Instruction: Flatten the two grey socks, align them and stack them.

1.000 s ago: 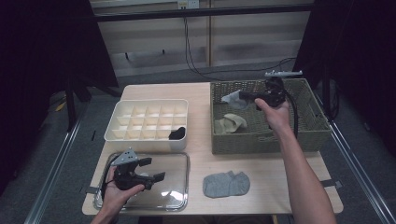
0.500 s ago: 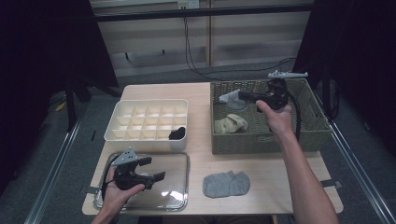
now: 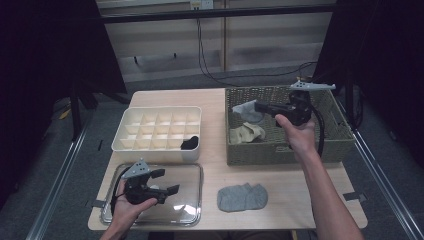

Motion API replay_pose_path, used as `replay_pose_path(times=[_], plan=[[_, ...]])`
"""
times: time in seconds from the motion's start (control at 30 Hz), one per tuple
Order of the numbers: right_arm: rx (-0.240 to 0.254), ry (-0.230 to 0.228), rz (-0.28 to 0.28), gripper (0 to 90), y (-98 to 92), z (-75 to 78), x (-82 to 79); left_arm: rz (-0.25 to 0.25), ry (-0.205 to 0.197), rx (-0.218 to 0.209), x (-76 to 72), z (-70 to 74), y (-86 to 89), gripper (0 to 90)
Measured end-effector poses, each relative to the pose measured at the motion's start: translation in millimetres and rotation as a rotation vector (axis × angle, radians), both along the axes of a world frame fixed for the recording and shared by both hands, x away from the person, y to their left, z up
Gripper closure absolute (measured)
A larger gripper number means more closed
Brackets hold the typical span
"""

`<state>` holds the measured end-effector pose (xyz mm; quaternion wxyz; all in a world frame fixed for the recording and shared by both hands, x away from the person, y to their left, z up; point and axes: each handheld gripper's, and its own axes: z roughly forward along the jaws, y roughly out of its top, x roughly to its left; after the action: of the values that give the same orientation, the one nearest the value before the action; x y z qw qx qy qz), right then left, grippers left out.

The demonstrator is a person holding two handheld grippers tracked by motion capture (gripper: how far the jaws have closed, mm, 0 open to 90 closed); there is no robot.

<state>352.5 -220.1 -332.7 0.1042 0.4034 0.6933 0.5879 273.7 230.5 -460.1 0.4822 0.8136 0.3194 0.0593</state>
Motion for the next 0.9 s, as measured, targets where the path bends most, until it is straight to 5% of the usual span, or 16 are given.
replay_pose_path(times=[0.57,0.9], plan=[[0.009,-0.034,0.047,90.0,19.8,12.6,-38.6,0.001,-0.023,-0.022,-1.6,3.3,-7.7,26.7],[0.004,-0.020,0.068,90.0,28.0,8.5,-63.9,-0.052,-0.040,-0.037,0.0,12.8,-24.0,33.5]])
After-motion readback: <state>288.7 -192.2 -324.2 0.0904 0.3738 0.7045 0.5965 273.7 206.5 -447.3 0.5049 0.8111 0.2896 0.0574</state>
